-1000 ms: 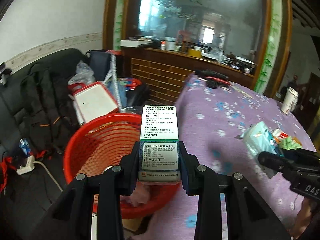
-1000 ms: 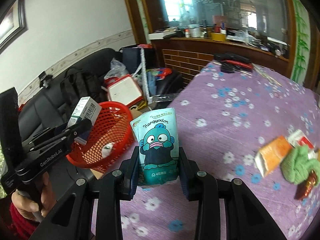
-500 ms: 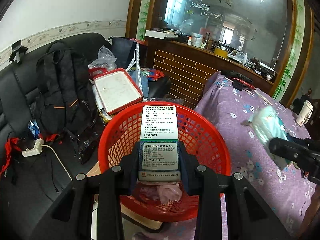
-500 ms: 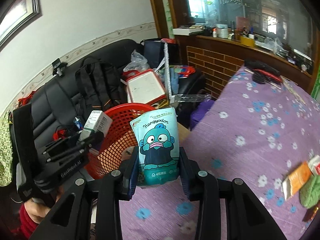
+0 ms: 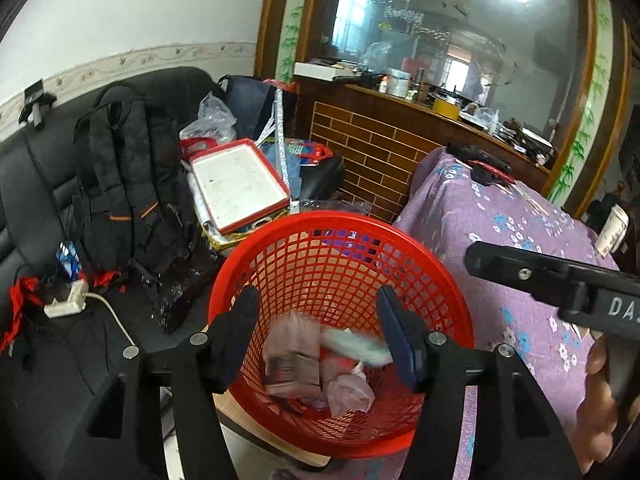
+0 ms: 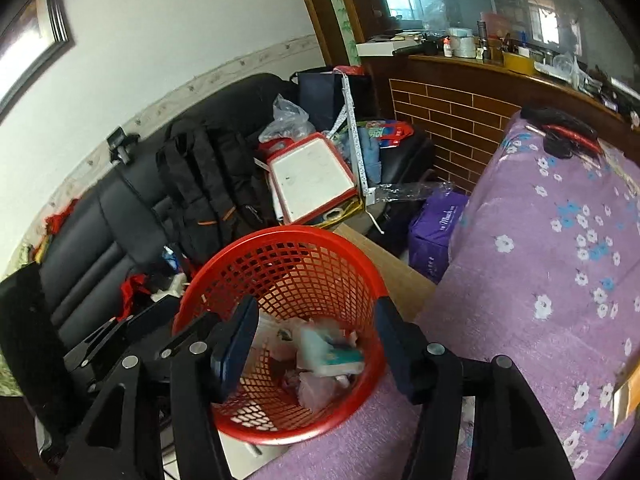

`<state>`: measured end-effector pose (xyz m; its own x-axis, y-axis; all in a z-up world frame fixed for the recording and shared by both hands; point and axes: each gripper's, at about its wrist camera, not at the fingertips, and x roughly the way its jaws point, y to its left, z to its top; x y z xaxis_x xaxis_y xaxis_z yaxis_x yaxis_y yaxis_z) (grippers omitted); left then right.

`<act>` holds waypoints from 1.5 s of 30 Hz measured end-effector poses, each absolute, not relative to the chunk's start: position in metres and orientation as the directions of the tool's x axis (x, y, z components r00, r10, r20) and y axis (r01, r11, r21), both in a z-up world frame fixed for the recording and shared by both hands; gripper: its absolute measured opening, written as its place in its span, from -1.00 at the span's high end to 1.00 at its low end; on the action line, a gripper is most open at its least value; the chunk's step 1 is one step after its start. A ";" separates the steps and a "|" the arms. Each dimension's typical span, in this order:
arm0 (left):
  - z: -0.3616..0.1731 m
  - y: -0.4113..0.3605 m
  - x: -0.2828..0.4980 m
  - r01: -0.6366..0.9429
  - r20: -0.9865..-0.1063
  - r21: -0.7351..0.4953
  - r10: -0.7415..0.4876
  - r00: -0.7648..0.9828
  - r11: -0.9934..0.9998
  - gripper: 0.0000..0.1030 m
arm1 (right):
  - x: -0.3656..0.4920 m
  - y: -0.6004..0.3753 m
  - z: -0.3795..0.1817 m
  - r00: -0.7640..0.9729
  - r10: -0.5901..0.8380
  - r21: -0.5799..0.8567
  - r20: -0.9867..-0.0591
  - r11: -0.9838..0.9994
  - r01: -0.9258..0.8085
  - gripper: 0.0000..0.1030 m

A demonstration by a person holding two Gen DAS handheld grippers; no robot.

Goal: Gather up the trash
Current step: 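Open both tools to drop the box and bag into the wastebasket, then grasp the green towel with the left tool while the right tool grasps the red snack bag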

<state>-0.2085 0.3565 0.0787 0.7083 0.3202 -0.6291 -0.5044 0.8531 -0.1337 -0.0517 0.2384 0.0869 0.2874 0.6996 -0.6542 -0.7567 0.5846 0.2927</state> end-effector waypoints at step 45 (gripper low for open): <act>0.075 0.055 -0.065 0.158 -0.738 -0.029 -0.128 0.662 0.987 -0.33 | 0.019 -0.142 0.015 0.570 0.398 0.315 -0.719 0.918 -0.242 0.30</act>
